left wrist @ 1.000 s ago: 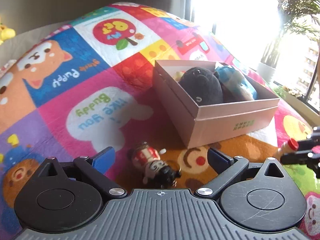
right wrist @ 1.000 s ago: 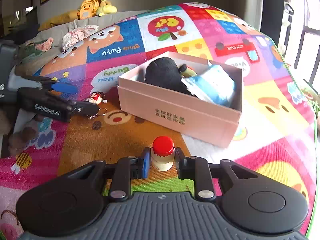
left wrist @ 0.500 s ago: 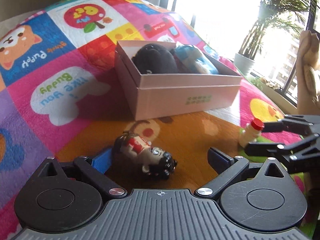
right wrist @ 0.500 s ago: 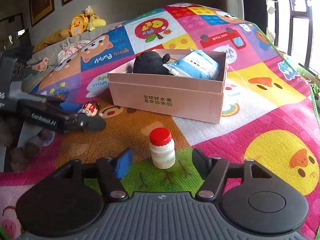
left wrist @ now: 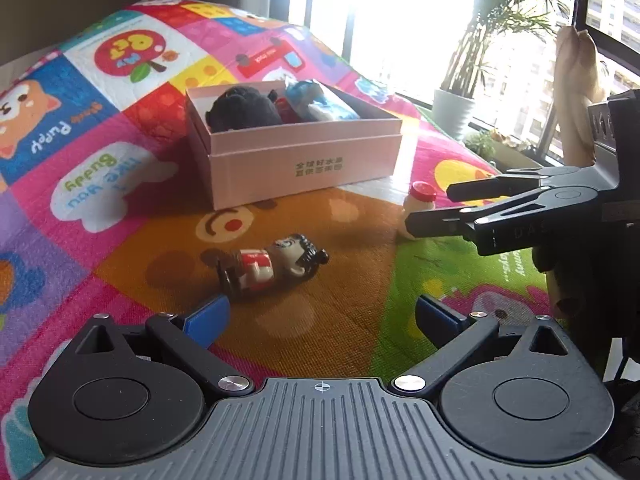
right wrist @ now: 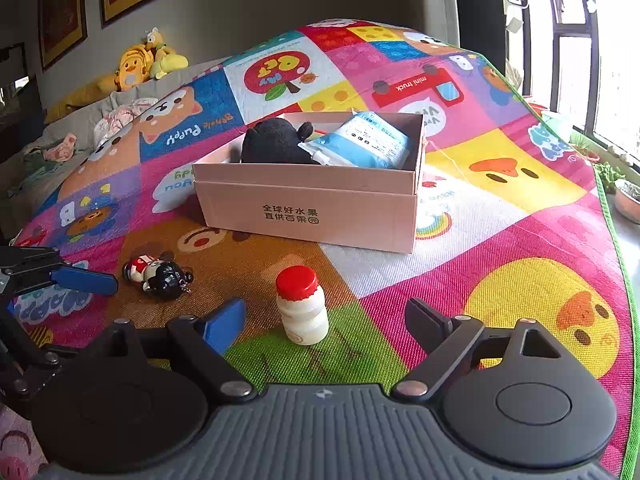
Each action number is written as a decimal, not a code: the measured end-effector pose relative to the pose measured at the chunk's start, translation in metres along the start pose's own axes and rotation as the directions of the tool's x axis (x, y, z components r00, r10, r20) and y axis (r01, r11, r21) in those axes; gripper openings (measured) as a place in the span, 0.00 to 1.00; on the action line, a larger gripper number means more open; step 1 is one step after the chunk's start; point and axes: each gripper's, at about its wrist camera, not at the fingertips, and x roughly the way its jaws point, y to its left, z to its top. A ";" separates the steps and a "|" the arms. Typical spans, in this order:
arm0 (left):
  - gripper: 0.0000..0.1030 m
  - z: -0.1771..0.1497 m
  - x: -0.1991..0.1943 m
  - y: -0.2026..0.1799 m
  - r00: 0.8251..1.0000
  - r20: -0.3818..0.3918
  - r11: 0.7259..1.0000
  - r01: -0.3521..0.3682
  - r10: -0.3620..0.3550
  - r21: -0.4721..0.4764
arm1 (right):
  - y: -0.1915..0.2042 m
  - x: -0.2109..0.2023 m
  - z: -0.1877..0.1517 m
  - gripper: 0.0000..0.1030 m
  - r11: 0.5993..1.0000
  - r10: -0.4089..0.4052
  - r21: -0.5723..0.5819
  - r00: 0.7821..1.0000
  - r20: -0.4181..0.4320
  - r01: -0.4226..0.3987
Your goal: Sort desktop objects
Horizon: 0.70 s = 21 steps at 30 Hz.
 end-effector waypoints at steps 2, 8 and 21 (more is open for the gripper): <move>0.99 0.012 -0.002 0.004 0.998 0.035 0.999 -0.047 0.047 -0.004 | -0.003 -0.002 0.003 0.85 1.000 0.017 0.005 1.000 -0.003 -0.017; 0.99 0.068 0.016 0.036 0.982 0.132 0.984 -0.120 0.137 -0.130 | -0.027 -0.008 0.052 0.89 0.999 0.018 0.048 0.999 0.028 -0.020; 0.99 0.082 0.071 0.046 0.996 0.090 0.987 0.009 0.006 -0.159 | -0.065 0.081 0.108 0.94 0.955 0.151 0.266 0.987 -0.059 -0.131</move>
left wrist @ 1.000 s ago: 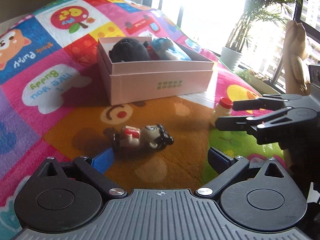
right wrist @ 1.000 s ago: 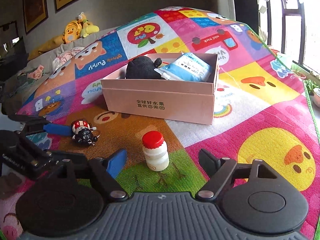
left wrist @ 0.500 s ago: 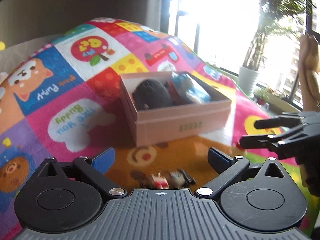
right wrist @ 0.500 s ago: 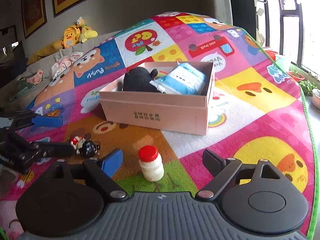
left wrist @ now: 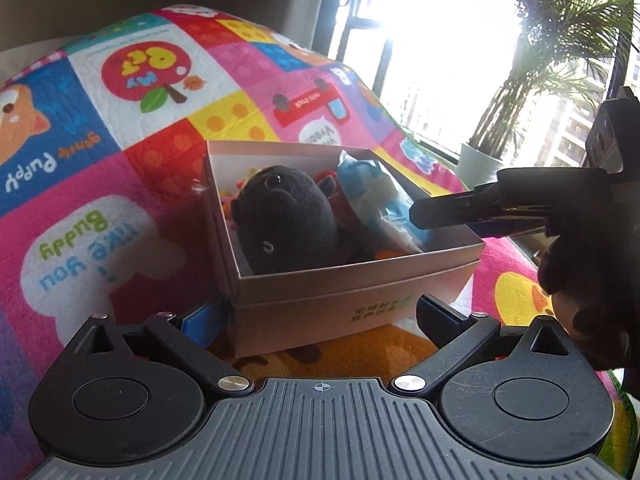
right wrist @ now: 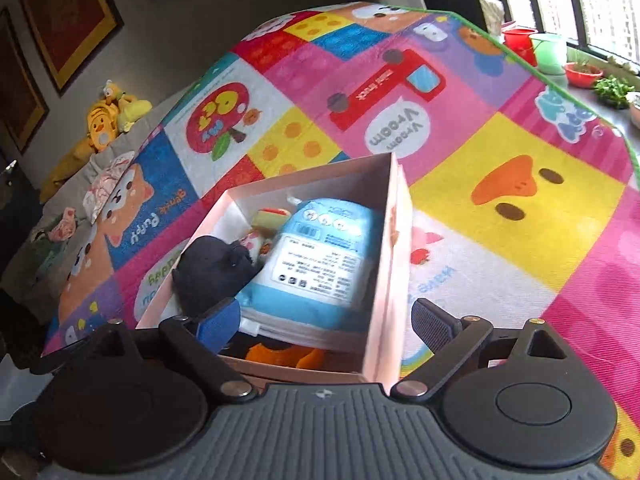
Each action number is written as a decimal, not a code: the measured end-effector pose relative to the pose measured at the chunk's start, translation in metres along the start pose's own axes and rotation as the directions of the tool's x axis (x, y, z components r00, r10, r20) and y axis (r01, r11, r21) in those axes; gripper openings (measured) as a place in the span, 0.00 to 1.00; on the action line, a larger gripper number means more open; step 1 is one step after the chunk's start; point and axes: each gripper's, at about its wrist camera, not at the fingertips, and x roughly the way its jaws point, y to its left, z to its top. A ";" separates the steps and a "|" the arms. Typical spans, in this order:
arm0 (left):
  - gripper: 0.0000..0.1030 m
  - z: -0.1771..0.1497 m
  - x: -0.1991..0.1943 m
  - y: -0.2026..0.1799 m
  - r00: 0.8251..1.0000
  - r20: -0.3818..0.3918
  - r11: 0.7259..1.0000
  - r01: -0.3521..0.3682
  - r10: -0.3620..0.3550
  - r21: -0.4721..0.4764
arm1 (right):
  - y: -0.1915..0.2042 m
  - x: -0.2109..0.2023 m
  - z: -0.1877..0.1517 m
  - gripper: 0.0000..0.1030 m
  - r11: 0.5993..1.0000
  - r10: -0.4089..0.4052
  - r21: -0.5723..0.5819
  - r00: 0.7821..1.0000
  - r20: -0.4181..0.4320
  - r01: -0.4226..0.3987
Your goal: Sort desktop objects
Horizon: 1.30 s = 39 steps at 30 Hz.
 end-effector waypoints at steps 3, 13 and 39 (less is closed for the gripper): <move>0.99 -0.002 -0.003 0.001 1.000 0.008 1.000 -0.008 0.008 -0.010 | 0.010 0.002 -0.007 0.97 1.000 -0.015 -0.023 1.000 0.015 0.015; 0.99 -0.043 -0.062 -0.008 1.000 -0.011 1.000 -0.005 0.005 0.000 | 0.035 -0.021 -0.042 1.00 0.993 0.046 -0.105 0.999 -0.023 -0.048; 1.00 -0.097 -0.101 -0.034 0.954 -0.091 0.953 -0.271 0.284 0.133 | 0.080 -0.069 -0.144 0.67 0.897 -0.123 -0.416 0.989 0.084 0.147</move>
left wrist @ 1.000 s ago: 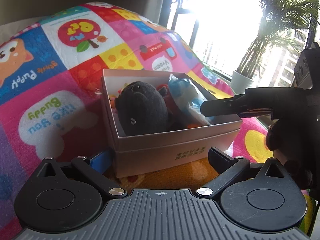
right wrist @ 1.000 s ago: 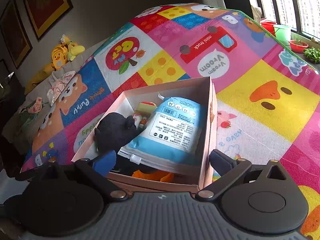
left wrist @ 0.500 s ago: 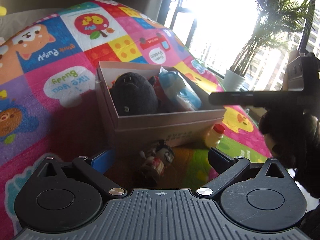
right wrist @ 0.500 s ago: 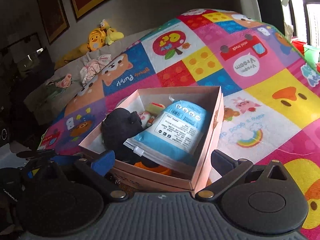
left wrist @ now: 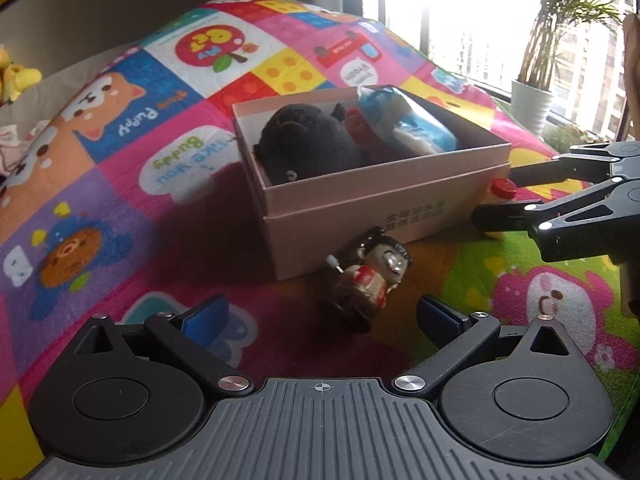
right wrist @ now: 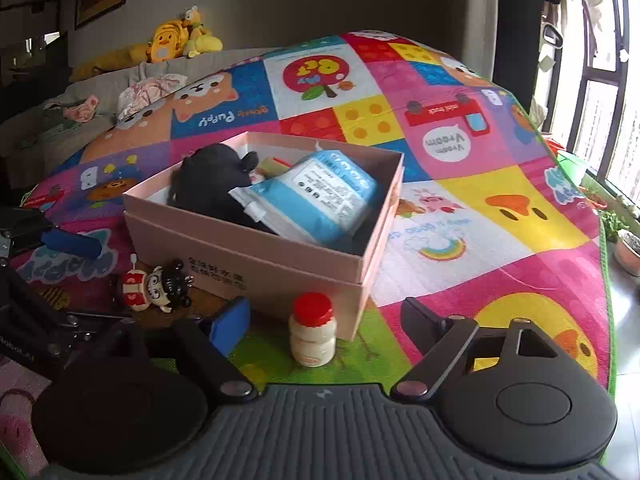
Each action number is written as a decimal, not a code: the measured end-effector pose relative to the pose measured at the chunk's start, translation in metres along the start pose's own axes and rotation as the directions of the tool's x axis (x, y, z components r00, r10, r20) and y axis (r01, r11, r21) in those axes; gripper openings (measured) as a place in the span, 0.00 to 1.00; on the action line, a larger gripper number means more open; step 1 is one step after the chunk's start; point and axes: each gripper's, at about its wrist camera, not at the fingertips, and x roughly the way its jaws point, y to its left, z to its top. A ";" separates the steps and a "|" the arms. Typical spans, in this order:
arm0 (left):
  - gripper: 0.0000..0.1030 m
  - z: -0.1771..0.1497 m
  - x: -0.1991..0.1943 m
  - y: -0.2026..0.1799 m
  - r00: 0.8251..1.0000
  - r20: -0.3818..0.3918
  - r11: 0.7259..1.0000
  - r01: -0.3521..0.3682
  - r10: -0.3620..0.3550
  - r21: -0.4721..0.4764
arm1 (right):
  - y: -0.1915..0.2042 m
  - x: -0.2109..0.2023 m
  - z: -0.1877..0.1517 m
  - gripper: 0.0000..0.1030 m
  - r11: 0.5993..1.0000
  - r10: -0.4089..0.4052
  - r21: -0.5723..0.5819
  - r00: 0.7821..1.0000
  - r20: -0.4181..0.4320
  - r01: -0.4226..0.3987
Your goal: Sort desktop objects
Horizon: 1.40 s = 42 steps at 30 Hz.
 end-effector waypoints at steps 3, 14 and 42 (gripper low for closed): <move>1.00 -0.002 -0.001 0.007 0.998 -0.004 0.998 -0.059 0.059 -0.004 | 0.007 0.009 0.001 0.61 0.999 -0.045 0.000 0.999 -0.015 0.045; 1.00 0.006 -0.010 0.032 0.999 0.008 0.996 -0.039 0.040 -0.082 | -0.012 -0.002 -0.016 0.25 0.996 -0.003 0.093 0.998 -0.068 0.009; 0.65 0.022 0.016 -0.026 1.000 -0.023 0.995 0.002 -0.005 -0.104 | 0.008 0.000 -0.014 0.25 0.999 -0.035 -0.009 0.998 -0.044 0.035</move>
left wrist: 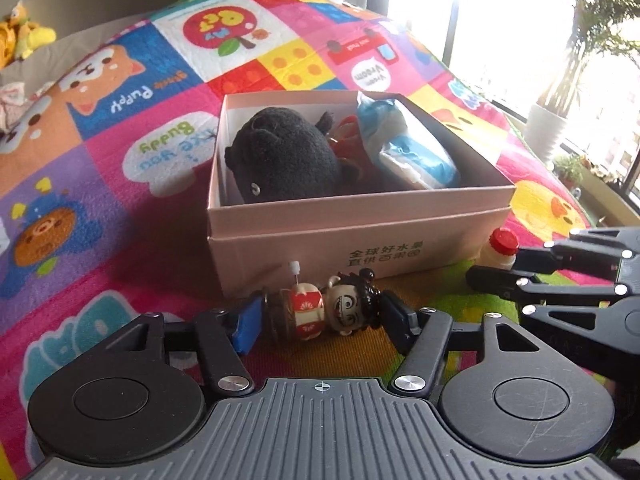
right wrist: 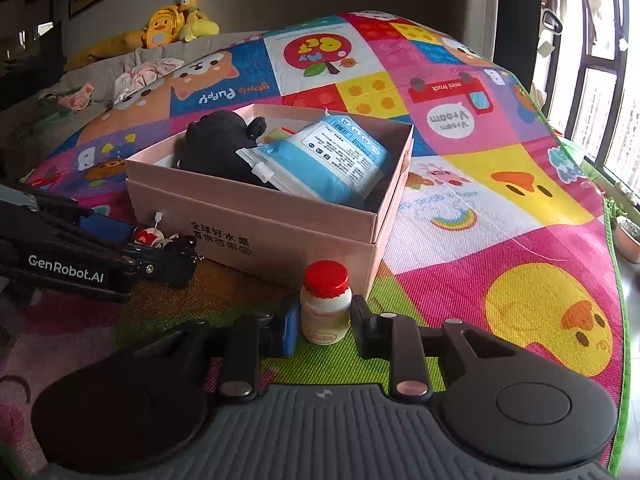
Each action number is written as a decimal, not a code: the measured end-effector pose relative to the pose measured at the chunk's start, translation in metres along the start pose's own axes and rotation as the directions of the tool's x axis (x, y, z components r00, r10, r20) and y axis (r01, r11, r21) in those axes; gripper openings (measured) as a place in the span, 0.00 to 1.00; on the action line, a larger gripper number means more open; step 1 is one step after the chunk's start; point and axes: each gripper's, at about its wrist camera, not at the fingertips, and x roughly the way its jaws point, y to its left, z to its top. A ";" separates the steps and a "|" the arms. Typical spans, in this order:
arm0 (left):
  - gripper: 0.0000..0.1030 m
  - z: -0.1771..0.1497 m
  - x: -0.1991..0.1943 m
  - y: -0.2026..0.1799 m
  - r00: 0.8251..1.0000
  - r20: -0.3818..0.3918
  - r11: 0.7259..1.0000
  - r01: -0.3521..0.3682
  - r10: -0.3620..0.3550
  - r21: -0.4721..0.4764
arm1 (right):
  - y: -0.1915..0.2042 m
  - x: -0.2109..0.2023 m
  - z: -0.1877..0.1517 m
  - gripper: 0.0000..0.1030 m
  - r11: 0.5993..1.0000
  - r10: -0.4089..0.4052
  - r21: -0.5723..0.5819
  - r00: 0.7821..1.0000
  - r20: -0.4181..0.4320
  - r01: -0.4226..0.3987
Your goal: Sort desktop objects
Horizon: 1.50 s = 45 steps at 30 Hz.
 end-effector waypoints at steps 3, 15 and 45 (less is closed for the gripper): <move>0.61 -0.009 -0.010 -0.006 1.000 0.019 0.997 -0.019 0.017 0.073 | 0.001 -0.011 0.001 0.25 1.000 0.009 -0.027 1.000 0.005 -0.009; 0.65 0.004 -0.067 0.010 0.993 0.117 0.996 0.013 -0.023 0.085 | -0.031 -0.104 0.049 0.25 1.000 -0.011 0.031 0.972 0.234 0.004; 0.83 -0.010 -0.004 0.011 0.995 -0.071 0.996 0.073 -0.076 -0.042 | -0.008 -0.032 -0.030 0.50 0.996 0.029 0.080 0.998 0.062 -0.034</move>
